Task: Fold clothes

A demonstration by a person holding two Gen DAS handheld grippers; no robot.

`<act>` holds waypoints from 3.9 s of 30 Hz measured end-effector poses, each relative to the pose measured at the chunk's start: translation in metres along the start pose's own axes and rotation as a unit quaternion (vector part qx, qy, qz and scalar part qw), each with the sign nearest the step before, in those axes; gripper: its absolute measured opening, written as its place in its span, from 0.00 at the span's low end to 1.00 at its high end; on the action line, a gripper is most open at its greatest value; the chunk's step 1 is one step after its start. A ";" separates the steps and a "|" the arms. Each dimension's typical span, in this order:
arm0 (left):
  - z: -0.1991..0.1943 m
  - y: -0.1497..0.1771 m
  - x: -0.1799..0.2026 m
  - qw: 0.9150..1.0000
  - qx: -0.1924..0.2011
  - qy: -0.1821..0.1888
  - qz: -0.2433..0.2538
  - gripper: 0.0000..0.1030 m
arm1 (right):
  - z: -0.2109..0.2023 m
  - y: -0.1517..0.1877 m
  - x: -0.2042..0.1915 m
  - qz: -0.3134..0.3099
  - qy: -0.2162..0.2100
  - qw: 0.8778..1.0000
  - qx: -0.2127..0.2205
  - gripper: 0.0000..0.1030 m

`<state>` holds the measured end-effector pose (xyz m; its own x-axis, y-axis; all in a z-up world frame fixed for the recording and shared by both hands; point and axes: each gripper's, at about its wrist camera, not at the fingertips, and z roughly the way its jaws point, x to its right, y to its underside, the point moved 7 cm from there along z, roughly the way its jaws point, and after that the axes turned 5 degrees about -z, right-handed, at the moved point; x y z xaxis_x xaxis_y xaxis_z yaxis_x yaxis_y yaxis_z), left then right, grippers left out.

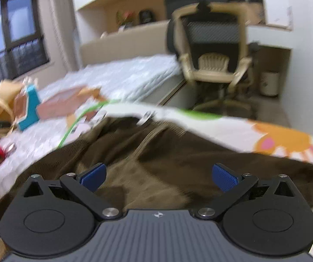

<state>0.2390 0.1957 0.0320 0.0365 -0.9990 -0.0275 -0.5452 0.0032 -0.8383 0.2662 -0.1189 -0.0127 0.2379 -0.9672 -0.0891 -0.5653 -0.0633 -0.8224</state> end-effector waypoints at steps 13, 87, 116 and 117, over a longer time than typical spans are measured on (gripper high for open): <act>-0.038 0.113 0.162 0.957 -0.091 0.177 0.209 0.04 | 0.049 0.034 -0.015 0.052 -0.010 0.993 -0.104 1.00; 0.108 -0.020 0.125 0.963 -0.099 0.218 -0.122 0.98 | 0.034 -0.038 0.047 0.012 0.037 0.999 0.029 1.00; -0.064 0.055 0.159 0.985 0.057 0.015 0.162 1.00 | -0.056 0.099 -0.179 -0.321 -0.014 0.946 -0.031 1.00; -0.063 0.052 0.157 0.985 0.058 0.011 0.160 1.00 | -0.053 0.094 -0.167 -0.313 0.014 0.949 -0.028 1.00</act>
<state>0.1632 0.0362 0.0183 -0.1406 -0.9467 -0.2898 -0.4257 0.3220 -0.8456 0.1314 0.0238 -0.0457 0.5198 -0.7417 0.4239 -0.3606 -0.6403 -0.6782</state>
